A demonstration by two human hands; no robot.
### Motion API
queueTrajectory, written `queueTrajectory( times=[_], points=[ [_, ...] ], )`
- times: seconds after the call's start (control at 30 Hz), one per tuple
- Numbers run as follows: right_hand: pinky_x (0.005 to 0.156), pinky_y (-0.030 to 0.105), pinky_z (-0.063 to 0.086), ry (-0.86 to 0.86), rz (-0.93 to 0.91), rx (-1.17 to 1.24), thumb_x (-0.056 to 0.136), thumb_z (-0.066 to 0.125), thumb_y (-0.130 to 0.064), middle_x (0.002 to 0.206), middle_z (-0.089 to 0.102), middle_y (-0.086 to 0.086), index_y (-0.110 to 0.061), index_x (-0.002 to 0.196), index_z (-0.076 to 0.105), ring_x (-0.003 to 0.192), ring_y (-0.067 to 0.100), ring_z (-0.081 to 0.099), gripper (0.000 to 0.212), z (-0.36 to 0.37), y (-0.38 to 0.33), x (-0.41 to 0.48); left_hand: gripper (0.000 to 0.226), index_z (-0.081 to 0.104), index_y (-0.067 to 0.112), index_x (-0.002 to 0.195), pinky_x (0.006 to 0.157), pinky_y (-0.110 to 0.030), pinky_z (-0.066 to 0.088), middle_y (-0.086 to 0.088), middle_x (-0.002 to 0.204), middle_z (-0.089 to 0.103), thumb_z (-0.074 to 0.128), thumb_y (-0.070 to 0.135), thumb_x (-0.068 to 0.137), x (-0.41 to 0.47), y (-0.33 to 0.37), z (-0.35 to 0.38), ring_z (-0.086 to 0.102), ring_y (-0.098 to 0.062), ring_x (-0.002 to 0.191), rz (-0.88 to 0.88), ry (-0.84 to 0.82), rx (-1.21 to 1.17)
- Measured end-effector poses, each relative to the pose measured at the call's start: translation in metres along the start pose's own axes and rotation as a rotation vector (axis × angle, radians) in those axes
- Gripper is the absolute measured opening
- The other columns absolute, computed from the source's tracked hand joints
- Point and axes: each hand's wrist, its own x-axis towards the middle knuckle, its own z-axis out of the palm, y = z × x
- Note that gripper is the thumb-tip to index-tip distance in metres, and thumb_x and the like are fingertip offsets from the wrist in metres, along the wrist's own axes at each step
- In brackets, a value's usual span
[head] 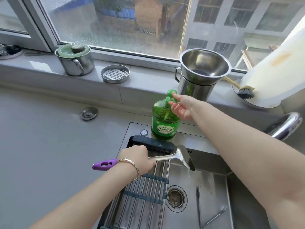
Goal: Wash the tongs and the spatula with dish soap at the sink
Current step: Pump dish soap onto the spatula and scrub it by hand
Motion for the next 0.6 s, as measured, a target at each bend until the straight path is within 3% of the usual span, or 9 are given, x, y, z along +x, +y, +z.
queueTrajectory(
  times=[0.1, 0.2, 0.3, 0.37, 0.43, 0.5, 0.53, 0.6],
  points=[
    [0.033, 0.014, 0.045, 0.000, -0.059, 0.072, 0.098, 0.043, -0.034, 0.069, 0.059, 0.010, 0.002, 0.084, 0.055, 0.033, 0.011, 0.058, 0.040, -0.007, 0.011, -0.017, 0.041, 0.060, 0.020, 0.077, 0.062, -0.023, 0.043, 0.005, 0.070, 0.057, 0.048, 0.059, 0.082, -0.011, 0.000, -0.003, 0.057, -0.018, 0.070, -0.021, 0.029, -0.027],
    [0.041, 0.019, 0.053, 0.046, -0.170, 0.127, 0.102, 0.036, -0.024, 0.080, 0.061, 0.015, 0.004, 0.089, 0.058, 0.046, 0.017, 0.066, 0.038, -0.031, 0.043, -0.043, 0.050, 0.059, 0.019, 0.072, 0.059, -0.022, 0.042, 0.007, 0.061, 0.051, 0.047, 0.066, 0.080, -0.025, 0.003, -0.003, 0.055, -0.016, 0.066, -0.039, 0.022, -0.050],
    [0.069, 0.027, 0.060, 0.184, -0.341, -0.039, 0.102, 0.034, -0.023, 0.086, 0.065, 0.014, 0.003, 0.096, 0.060, 0.074, 0.022, 0.068, 0.037, -0.066, 0.097, -0.063, 0.051, 0.059, 0.019, 0.073, 0.059, -0.023, 0.042, 0.007, 0.061, 0.051, 0.046, 0.068, 0.079, -0.039, 0.012, 0.003, 0.055, -0.016, 0.065, -0.039, 0.017, -0.093],
    [0.095, 0.037, 0.050, 0.261, -0.513, -0.374, 0.101, 0.036, -0.023, 0.102, 0.067, 0.003, -0.007, 0.107, 0.063, 0.098, 0.020, 0.064, 0.032, -0.088, 0.136, -0.075, 0.051, 0.053, 0.021, 0.061, 0.057, -0.023, 0.042, 0.008, 0.057, 0.049, 0.047, 0.069, 0.077, -0.049, 0.022, 0.010, 0.053, -0.015, 0.061, -0.026, 0.023, -0.145],
    [0.113, 0.030, 0.028, 0.201, -0.709, -0.819, 0.099, 0.037, -0.032, 0.129, 0.050, -0.011, -0.014, 0.130, 0.054, 0.129, 0.011, 0.044, 0.040, -0.105, 0.172, -0.092, 0.053, 0.047, 0.021, 0.055, 0.055, -0.022, 0.042, 0.008, 0.054, 0.047, 0.047, 0.070, 0.076, -0.060, 0.034, 0.017, 0.050, -0.014, 0.055, -0.009, 0.038, -0.161],
    [0.116, 0.019, 0.005, 0.061, -0.852, -1.275, 0.091, 0.019, -0.063, 0.144, 0.022, -0.018, -0.017, 0.145, 0.030, 0.140, -0.001, 0.013, 0.072, -0.119, 0.198, -0.107, 0.053, 0.048, 0.023, 0.056, 0.056, -0.022, 0.044, 0.009, 0.053, 0.046, 0.046, 0.072, 0.075, -0.071, 0.043, 0.024, 0.049, -0.012, 0.053, 0.013, 0.064, -0.136],
    [0.115, 0.017, -0.001, 0.039, -0.860, -1.390, 0.083, 0.005, -0.074, 0.148, 0.011, -0.020, -0.020, 0.146, 0.018, 0.140, -0.005, 0.002, 0.084, -0.131, 0.205, -0.109, 0.053, 0.048, 0.024, 0.057, 0.056, -0.022, 0.045, 0.009, 0.053, 0.046, 0.045, 0.073, 0.075, -0.077, 0.047, 0.028, 0.048, -0.011, 0.053, 0.034, 0.075, -0.116],
    [0.114, 0.015, -0.005, 0.124, -0.734, -1.379, 0.067, -0.007, -0.086, 0.152, -0.004, -0.018, -0.025, 0.145, 0.002, 0.138, -0.008, -0.008, 0.100, -0.156, 0.205, -0.112, 0.053, 0.049, 0.024, 0.059, 0.055, -0.022, 0.045, 0.009, 0.053, 0.044, 0.043, 0.075, 0.075, -0.087, 0.052, 0.036, 0.047, -0.012, 0.053, 0.075, 0.089, -0.086]
  ],
)
